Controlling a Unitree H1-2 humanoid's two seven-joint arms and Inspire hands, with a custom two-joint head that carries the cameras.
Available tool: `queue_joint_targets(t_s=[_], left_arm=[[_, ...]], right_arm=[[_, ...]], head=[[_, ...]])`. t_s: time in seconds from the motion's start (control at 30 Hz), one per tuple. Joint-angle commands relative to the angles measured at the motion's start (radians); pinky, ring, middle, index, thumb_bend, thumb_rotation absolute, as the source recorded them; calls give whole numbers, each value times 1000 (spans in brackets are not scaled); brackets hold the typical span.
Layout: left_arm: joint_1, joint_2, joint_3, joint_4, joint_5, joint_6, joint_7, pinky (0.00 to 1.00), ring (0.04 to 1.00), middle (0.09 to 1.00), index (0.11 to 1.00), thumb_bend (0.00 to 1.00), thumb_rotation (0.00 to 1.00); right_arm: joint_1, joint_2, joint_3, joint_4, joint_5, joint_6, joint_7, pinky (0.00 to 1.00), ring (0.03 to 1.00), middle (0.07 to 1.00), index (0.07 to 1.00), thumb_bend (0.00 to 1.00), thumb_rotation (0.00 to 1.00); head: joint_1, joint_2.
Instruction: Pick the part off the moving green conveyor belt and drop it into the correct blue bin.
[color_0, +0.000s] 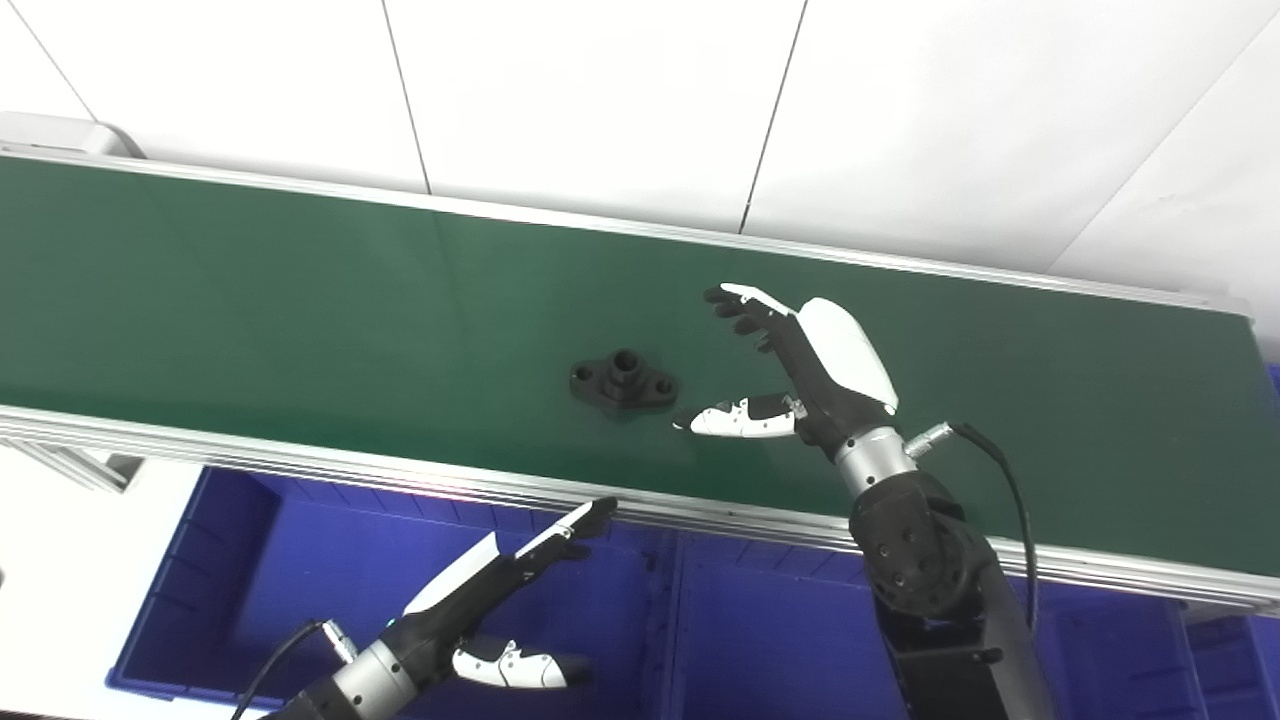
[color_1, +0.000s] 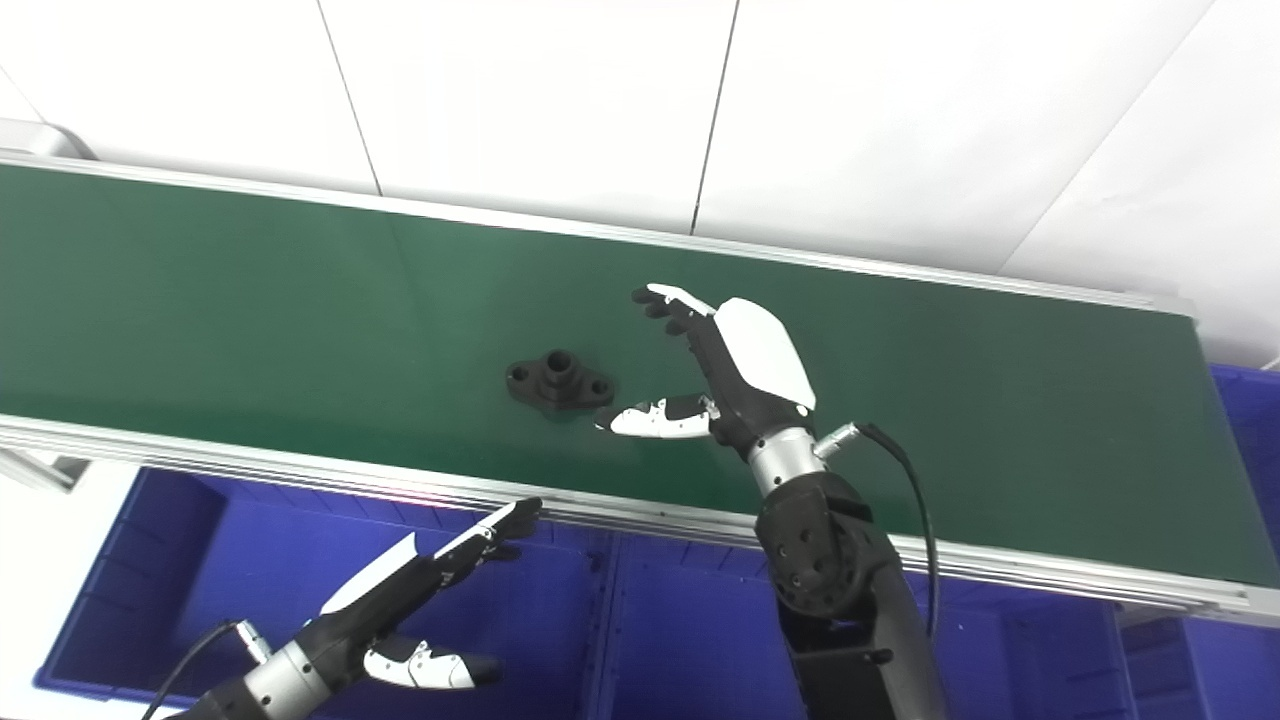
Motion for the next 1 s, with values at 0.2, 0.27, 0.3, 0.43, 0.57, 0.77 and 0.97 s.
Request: queue_joint_targets(t_s=[0.2,0.27,0.3,0.43,0.57,0.77,0.97], left_arm=[[-11,12,2,-11,-7,-44,2,902,967,1000,1000,643,562],[-10,12,2,-13,-7,-43,1,903,968,1000,1000,643,564],[-10,13,1,-14,-7,-41,0,906,970,1000,1000,642,565],[-11,12,0,-11,-11,-46,1,909,970,1000,1000,643,564],[-10,11,0,-15,-7,-46,3,910,968,1000,1000,644,572],[-9,12,-2,-16,-13,-47,2,908,967,1000,1000,639,563],[-8,11,-3,-18,-12,-49,5,916,969,1000,1000,639,569]], right_arm=[[-62,-25,30,62,-34,-12,-14,670,726,775,823,790,234],[-67,-32,36,78,-39,-12,-15,669,724,773,823,788,231],[-69,-34,39,86,-41,-12,-16,675,730,774,822,786,224],[-77,-45,49,118,-47,-8,-13,707,753,782,820,771,205],[-81,-54,59,133,-51,-5,-10,737,767,788,820,750,193],[-80,-71,73,169,-58,-21,-32,731,760,778,799,699,137],[-83,-84,93,200,-65,-38,-60,713,736,759,785,680,112]], head=[[-2,3],[-1,4],[-1,4],[0,6],[-1,7],[-2,12],[-8,18]])
